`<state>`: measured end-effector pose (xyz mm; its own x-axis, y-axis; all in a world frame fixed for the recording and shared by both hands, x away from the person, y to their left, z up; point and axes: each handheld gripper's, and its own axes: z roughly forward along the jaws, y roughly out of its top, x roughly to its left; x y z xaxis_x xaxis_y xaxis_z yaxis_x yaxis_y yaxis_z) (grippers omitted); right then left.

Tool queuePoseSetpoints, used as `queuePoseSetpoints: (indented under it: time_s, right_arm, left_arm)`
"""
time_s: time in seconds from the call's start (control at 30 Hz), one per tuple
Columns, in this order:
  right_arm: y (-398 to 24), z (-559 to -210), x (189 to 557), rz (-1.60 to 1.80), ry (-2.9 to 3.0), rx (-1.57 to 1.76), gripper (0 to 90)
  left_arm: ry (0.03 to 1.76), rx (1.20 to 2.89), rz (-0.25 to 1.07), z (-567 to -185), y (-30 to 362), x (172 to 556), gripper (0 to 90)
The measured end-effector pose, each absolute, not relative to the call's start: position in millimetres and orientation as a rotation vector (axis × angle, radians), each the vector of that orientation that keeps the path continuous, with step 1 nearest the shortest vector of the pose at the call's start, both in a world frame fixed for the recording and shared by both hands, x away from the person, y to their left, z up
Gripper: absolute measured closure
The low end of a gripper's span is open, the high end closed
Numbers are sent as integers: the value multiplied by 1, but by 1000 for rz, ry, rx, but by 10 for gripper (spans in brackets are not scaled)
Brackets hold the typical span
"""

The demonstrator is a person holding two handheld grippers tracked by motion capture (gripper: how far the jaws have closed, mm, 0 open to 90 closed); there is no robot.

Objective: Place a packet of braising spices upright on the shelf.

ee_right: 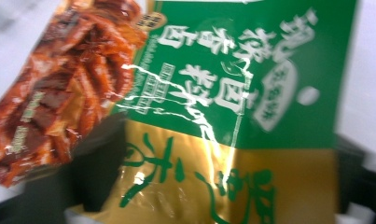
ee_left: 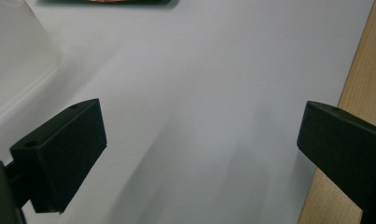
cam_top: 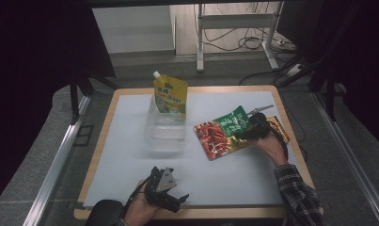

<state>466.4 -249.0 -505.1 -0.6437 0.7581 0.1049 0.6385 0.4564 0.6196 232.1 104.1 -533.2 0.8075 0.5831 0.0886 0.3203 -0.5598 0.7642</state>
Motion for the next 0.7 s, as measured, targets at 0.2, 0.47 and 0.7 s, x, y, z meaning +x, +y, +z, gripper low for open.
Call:
queuePoseSetpoints:
  time_s: [0.2,0.47,0.7]
  right_arm:
    - [-245,-503,464,841,2479,1172,720]
    - [-248,-500,463,840,2451,1213,884]
    - [-252,-486,461,917,2432,1223,884]
  left_arm:
    - [657,2208,429,-533,104,232,12]
    - [653,2212,432,-533,104,232,13]
    - [652,2212,434,-533,104,232,14]
